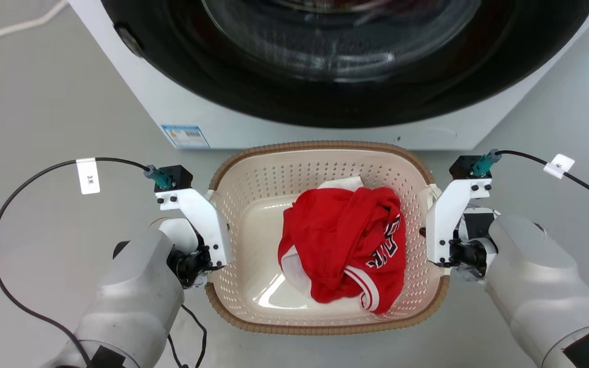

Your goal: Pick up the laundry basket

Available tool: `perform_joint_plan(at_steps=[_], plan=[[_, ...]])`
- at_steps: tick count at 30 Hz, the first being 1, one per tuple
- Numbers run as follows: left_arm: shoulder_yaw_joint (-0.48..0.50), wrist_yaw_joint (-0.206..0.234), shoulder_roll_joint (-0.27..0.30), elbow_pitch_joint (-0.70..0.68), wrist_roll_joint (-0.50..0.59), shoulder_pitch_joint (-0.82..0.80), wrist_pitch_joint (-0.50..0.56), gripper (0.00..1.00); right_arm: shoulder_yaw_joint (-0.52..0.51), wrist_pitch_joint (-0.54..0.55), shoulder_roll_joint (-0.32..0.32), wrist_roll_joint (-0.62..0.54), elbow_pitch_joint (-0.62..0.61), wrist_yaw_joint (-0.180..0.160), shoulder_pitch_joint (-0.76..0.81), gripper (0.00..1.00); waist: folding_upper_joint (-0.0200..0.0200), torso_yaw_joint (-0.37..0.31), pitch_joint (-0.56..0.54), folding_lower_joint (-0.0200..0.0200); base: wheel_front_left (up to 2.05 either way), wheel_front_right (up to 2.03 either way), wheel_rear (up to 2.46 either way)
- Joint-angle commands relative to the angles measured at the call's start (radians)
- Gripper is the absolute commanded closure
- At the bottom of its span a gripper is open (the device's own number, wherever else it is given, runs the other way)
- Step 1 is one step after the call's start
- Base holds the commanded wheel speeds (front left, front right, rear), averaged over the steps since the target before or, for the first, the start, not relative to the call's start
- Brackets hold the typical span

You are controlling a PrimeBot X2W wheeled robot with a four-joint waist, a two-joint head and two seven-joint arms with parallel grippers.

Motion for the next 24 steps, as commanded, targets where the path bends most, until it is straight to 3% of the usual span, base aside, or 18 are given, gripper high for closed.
perform_joint_plan(at_steps=[1, 24], plan=[[-0.005, -0.011, -0.001, -0.014, -0.015, 0.003, 0.015, 1.00, 0.005, 0.029, 0.003, 0.015, 0.000, 0.013, 0.010, 1.00, 0.0000, 0.009, -0.073, 0.0001, 0.00, 0.00, 0.00], [-0.072, -0.010, 0.028, -0.001, -0.143, 0.076, 0.249, 1.00, -0.048, 0.321, 0.007, 0.107, 0.081, 0.012, 0.043, 1.00, 0.0000, 0.005, -0.341, 0.0001, 0.00, 0.00, 0.00]])
